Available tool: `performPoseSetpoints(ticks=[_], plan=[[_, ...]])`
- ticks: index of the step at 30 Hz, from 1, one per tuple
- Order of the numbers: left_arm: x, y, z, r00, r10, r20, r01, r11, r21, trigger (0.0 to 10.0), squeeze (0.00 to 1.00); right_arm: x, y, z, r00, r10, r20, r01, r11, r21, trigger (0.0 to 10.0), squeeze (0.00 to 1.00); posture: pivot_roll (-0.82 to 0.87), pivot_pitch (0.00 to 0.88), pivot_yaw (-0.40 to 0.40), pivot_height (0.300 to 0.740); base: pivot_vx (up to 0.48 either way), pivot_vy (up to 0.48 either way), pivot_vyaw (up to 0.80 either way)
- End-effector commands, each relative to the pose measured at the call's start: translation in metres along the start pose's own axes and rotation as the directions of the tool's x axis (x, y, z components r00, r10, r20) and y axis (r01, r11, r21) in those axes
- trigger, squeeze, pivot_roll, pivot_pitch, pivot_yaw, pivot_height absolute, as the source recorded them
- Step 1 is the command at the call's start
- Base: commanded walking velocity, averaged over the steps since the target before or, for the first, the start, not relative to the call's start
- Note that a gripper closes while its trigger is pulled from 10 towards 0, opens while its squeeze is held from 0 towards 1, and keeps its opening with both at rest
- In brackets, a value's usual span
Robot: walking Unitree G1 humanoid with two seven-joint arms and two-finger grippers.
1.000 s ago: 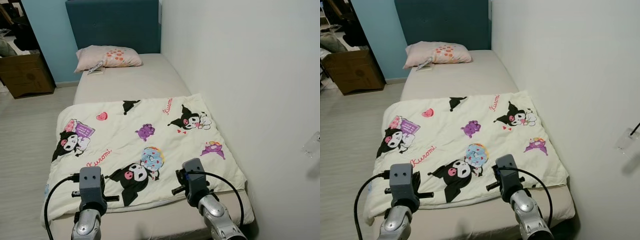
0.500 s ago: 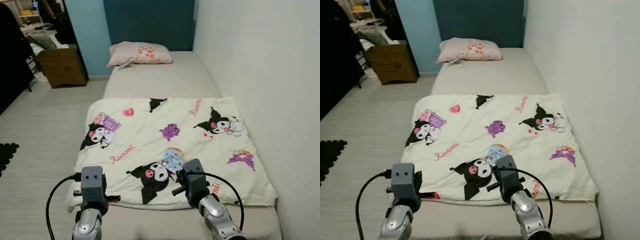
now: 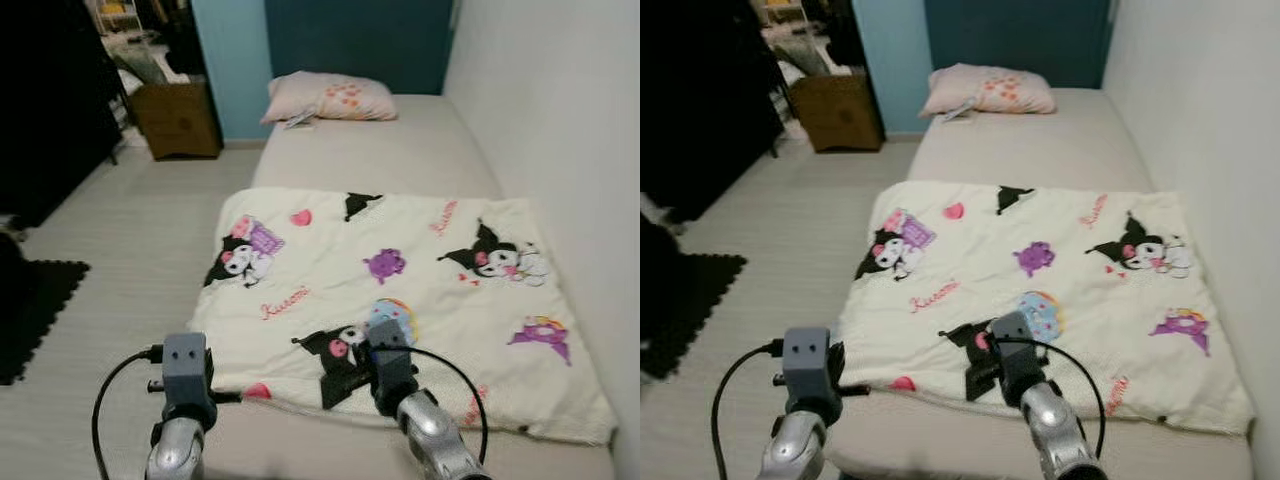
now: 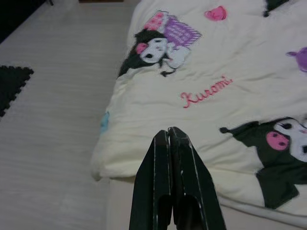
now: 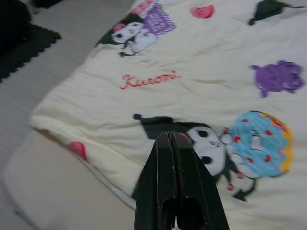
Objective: Clean up the room
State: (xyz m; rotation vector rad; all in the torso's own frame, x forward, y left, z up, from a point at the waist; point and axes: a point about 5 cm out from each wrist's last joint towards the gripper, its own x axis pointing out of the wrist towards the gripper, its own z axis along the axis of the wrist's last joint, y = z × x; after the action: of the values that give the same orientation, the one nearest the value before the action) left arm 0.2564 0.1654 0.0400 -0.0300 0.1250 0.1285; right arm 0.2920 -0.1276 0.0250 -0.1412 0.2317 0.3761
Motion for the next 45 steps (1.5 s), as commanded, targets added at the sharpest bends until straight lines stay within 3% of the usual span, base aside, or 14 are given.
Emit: performPoseSetpoints(ticks=[1, 6, 13, 16, 29, 45], plan=[[-0.0023, 0.0024, -0.004, 1.0, 0.002, -0.021, -0.002, 1.0, 0.008, 10.0, 0.0, -0.0025, 0.0019, -0.0054, 1.0, -0.005, -0.014, 0.006, 1.0, 0.021, 10.0, 0.0, -0.02, 0.083, 0.02, 0.74, 0.0, 0.0, 0.0], [-0.0023, 0.0019, -0.0038, 1.0, 0.002, -0.02, -0.002, 1.0, 0.022, 10.0, 0.0, -0.0031, 0.0022, -0.005, 1.0, -0.006, -0.005, 0.006, 1.0, 0.03, 10.0, 0.0, -0.02, 0.086, 0.021, 0.74, 0.0, 0.0, 0.0], [-0.0033, 0.0022, -0.0038, 1.0, 0.011, -0.025, -0.011, 1.0, 0.026, 10.0, 0.0, -0.0034, 0.0027, -0.0051, 1.0, -0.002, -0.004, 0.002, 0.999, 0.033, 10.0, 0.0, -0.02, 0.09, 0.019, 0.74, 0.0, -0.475, 0.0], [-0.0039, 0.0032, -0.0063, 0.999, 0.028, -0.046, -0.029, 0.999, -0.018, 10.0, 0.0, -0.0034, 0.0028, -0.0053, 1.0, 0.001, -0.007, -0.001, 0.999, 0.032, 10.0, 0.0, -0.02, 0.091, 0.017, 0.74, 0.0, 0.0, 0.0], [-0.0065, 0.0022, -0.0064, 0.999, 0.026, -0.041, -0.027, 1.0, -0.015, 10.0, 0.0, -0.0033, 0.0026, -0.0055, 1.0, 0.008, -0.012, -0.008, 0.999, 0.032, 10.0, 0.0, -0.02, 0.097, 0.017, 0.74, 0.0, 0.0, 0.0], [-0.0058, -0.0052, -0.0084, 0.996, -0.068, -0.061, 0.068, 0.998, -0.004, 10.0, 0.0, -0.0043, -0.0059, -0.0079, 0.996, -0.08, -0.036, 0.081, 0.996, 0.027, 10.0, 0.0, -0.03, 0.098, 0.029, 0.74, 0.0, 0.0, 0.0]])
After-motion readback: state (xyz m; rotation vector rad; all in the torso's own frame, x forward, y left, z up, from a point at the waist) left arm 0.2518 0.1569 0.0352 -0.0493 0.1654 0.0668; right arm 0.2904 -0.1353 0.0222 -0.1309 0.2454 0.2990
